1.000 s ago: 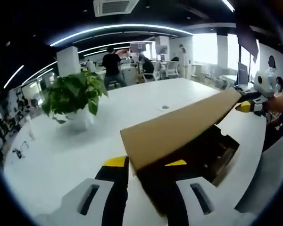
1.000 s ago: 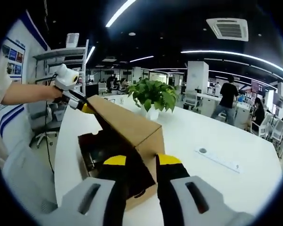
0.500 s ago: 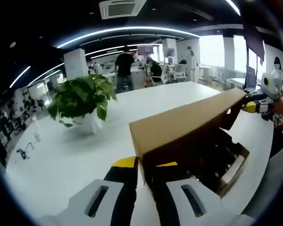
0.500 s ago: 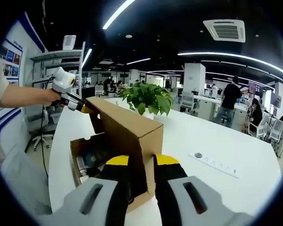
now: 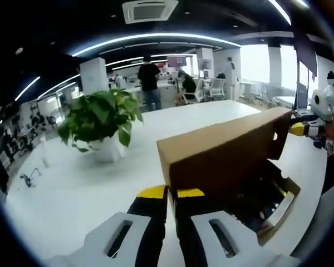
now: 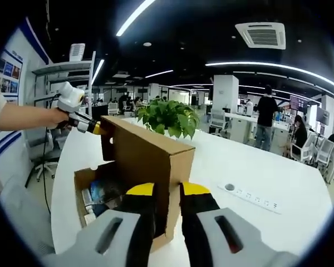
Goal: Operate the shoe box by opening the lid, removing the specified soft item, and placing it in the target area until the item is outside and the box remains undamaged.
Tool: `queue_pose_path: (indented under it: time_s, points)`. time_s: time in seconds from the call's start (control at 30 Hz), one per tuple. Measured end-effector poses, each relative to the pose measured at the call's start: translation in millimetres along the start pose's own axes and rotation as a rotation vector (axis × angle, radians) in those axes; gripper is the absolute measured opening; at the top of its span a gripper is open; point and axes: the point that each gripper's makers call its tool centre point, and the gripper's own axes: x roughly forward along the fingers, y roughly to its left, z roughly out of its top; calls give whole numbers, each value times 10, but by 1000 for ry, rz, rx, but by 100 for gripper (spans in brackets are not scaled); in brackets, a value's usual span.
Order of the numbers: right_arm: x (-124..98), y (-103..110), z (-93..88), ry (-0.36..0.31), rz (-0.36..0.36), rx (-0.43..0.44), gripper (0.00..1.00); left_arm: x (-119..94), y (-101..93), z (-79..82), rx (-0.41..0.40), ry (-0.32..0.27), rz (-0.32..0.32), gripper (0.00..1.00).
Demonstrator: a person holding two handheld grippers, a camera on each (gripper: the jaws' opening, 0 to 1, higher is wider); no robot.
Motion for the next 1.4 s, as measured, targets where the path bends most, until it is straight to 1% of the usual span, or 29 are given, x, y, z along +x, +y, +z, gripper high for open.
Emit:
queue_pose_path:
  time_s: [0.1,0.17,0.3,0.6,0.83,0.97,1.1,1.2,1.4]
  points:
    - [17,-34,6,-2,-4,8,13,23,12,13,6,-1,6,1]
    - [22,-57,9,-8,0,41,13,43,19,22,22,0,7,0]
    - [28,-102,-48,10,-10,37,9,71,32,39,26,2,2,0]
    - [19,-182,-367,75,-44,83,9,146,50,73,42,9,-4,0]
    - [85,-103,-545,118,-31,90,8,196,58,97,53,22,-6,0]
    - [118,-61,-621,139,-26,82,6,223,64,105,58,27,-7,1]
    - [140,-87,-666,150,-42,86,6,249,79,111,55,28,-9,1]
    - [153,-102,-745,179,-53,81,3,285,93,119,52,26,-11,1]
    - [177,-113,-802,189,-57,92,3,354,125,132,47,23,-13,1]
